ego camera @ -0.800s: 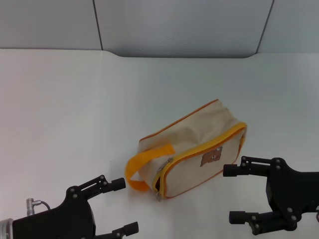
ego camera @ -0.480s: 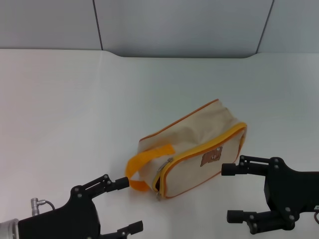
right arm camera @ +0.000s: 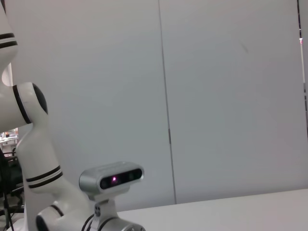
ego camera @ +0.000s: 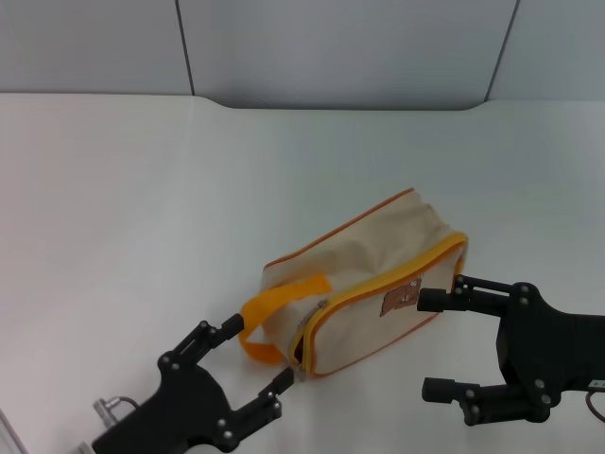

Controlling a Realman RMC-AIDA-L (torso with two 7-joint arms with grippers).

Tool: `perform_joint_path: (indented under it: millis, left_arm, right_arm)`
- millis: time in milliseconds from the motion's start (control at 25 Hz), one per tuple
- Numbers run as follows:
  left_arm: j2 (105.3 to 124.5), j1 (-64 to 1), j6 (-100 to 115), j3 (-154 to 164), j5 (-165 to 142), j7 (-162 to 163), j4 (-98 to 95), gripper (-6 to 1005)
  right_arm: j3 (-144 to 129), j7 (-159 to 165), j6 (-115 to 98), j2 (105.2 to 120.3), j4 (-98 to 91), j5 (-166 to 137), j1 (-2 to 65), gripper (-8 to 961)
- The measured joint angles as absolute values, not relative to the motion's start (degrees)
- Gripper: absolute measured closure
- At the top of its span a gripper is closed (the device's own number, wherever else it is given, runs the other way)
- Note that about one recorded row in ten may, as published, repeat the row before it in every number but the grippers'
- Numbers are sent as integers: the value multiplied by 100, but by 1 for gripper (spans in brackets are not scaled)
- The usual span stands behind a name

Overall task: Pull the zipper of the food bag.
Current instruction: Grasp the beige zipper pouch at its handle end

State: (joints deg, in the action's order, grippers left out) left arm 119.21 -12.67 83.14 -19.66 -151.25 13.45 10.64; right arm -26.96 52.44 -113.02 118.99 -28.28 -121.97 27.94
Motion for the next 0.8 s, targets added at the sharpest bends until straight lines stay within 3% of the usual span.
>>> perform_joint_path:
  millis: [240, 800]
  left_arm:
    - [11927, -774, 7728, -2130, -15108, 466, 2036, 192]
    - [11927, -830, 6270, -2168, -14328, -307, 3062, 202]
  right_arm:
    - [-2687, 5260, -11302, 11900, -2820, -12197, 2802, 123]
    - [-2677, 5287, -11302, 11908, -2821, -12199, 2785, 123]
